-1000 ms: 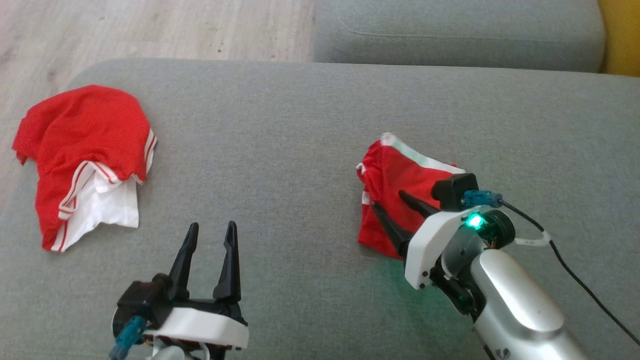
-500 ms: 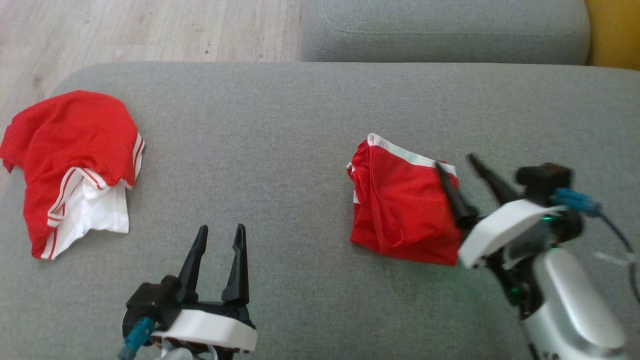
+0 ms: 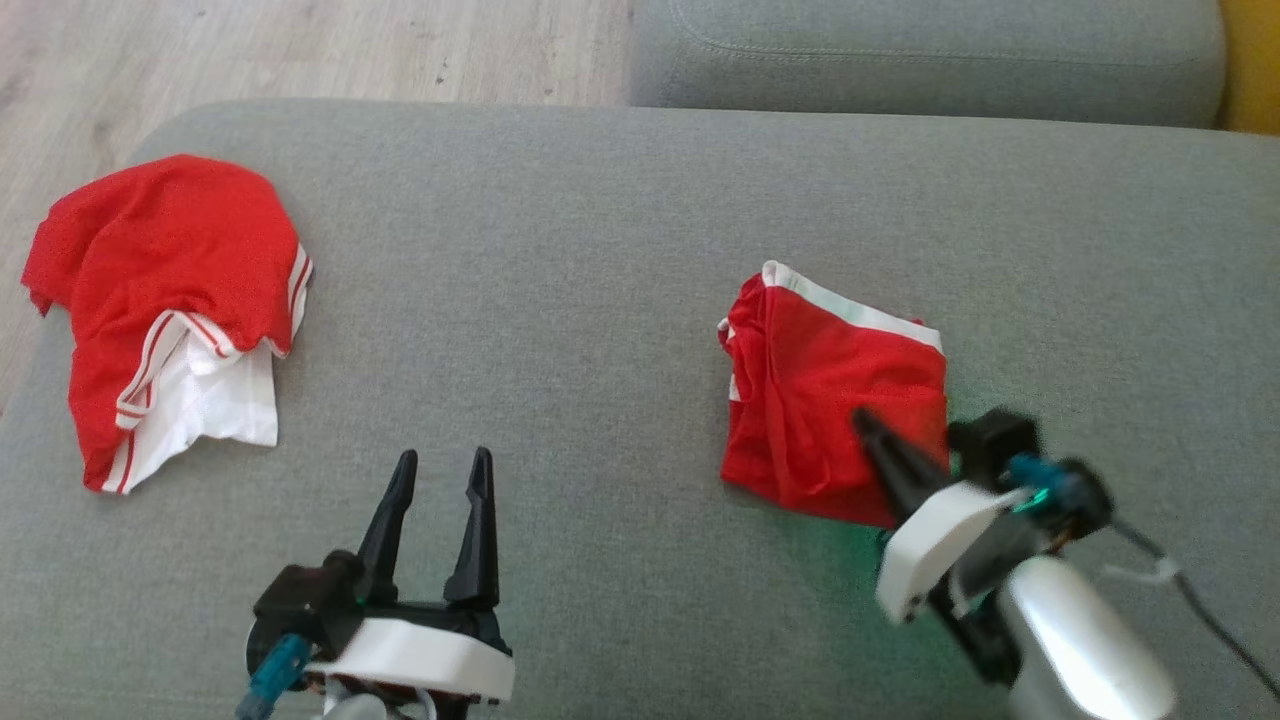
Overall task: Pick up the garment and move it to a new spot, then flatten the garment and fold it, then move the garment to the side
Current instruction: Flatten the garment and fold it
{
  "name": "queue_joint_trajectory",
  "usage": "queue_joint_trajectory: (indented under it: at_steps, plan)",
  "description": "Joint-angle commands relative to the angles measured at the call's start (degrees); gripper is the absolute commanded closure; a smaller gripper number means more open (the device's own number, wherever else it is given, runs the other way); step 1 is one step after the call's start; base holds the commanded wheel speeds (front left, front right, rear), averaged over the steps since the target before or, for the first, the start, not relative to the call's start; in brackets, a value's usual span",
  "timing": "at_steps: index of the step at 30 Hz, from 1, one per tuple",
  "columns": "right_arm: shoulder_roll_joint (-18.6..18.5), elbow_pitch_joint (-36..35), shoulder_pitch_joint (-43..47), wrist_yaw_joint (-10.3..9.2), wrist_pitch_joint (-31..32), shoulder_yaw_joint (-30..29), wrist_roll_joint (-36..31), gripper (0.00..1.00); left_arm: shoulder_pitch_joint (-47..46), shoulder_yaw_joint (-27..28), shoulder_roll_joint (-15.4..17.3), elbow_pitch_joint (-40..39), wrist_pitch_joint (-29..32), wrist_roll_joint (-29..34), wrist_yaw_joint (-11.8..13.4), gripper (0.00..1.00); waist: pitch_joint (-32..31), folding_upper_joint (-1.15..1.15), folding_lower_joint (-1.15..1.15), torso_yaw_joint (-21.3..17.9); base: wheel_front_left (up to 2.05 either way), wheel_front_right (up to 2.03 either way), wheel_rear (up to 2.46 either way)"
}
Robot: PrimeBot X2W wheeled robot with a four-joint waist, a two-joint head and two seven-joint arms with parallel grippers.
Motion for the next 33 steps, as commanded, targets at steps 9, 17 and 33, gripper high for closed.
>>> queue_joint_trajectory:
  at_steps: [9, 17, 33]
  plan:
    - [4.41, 10.01, -9.29, 0.39, -5.8, 12.65, 1.98, 1.0, -2.63, 2.78, 0.74, -1.75, -0.82, 0.24, 0.32, 0.0, 0.72, 0.0, 0.0, 1.2, 0.0, 0.0, 0.0]
    - [5.86, 15.53, -12.96, 0.39, -7.28, 20.79, 5.21, 1.0, -2.74, 2.88, 0.49, -1.52, -0.86, 0.28, 0.32, 0.0, 0.77, 0.0, 0.0, 1.66, 0.0, 0.0, 0.0]
    - [3.39, 12.75, -15.87, 0.39, -15.04, 10.89, 8.08, 1.0, -1.42, 3.97, 0.55, -1.66, -0.95, 0.34, 0.53, 0.0, -0.99, 0.0, 0.0, -0.55, 0.0, 0.0, 0.0]
